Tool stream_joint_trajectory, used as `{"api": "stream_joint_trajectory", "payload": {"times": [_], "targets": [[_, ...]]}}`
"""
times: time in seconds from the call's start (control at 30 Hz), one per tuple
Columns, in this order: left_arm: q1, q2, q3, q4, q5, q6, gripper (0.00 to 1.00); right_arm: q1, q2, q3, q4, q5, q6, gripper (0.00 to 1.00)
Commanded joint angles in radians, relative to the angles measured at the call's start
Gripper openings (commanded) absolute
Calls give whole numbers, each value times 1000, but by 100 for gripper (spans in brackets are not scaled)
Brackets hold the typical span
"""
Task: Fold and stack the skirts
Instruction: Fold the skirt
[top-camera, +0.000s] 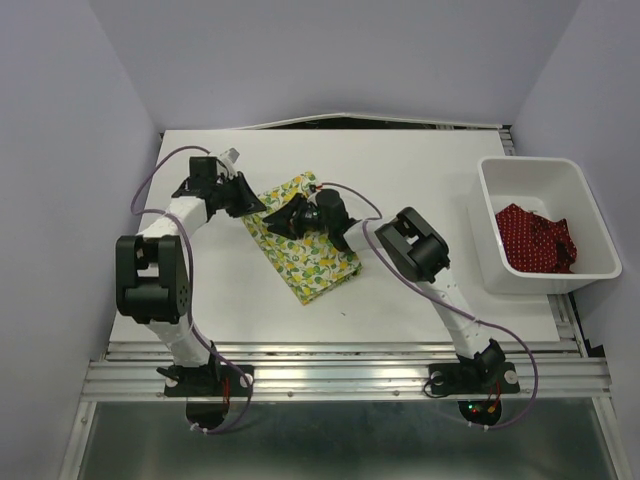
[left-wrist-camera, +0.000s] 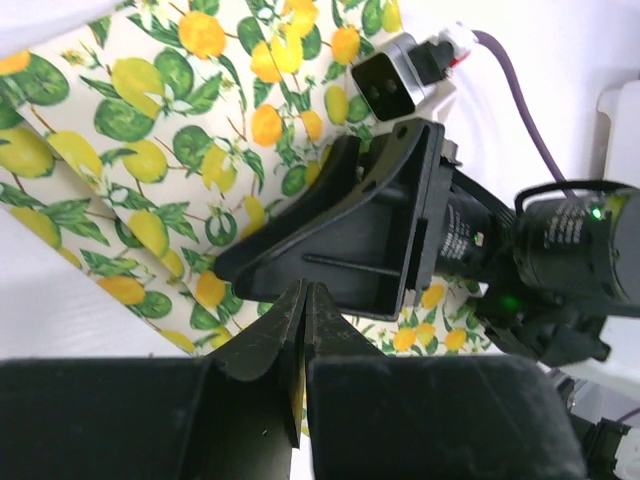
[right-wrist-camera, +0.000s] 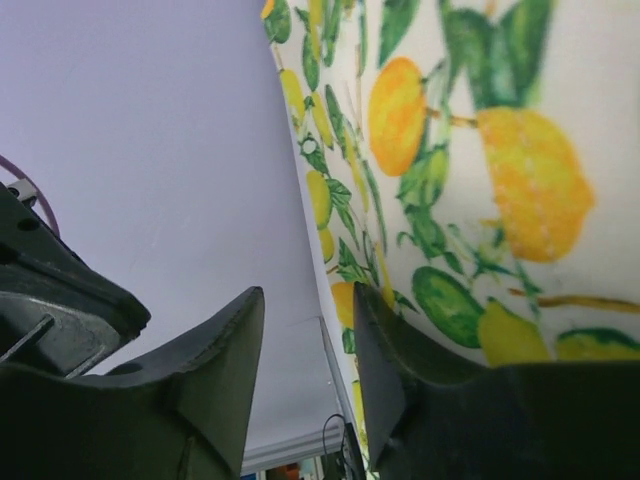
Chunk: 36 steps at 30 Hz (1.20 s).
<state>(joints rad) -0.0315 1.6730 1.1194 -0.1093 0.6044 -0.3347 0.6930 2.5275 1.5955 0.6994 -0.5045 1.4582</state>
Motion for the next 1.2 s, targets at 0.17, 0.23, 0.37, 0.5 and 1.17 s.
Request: {"api": "stream_joint_trajectory", "payload": {"times": [0.17,0.23,0.37,0.5,1.17], "targets": [[4,152,91,17,-78,-36,12,10,77,-58,-206,17,42,18],[5,200,95,0,-98,-35,9,10,60,-57,-205,17,16,14],[31,275,94,-38,-107,-32,1,10,-1,-51,-210,0,-42,10],[73,313,111,-70,-141,2,0,-27,-102,-60,-231,-51,-161,17],[65,516,424,-216,-137,220,0,-124,-377,-364,-724,-364,-1066,18]]}}
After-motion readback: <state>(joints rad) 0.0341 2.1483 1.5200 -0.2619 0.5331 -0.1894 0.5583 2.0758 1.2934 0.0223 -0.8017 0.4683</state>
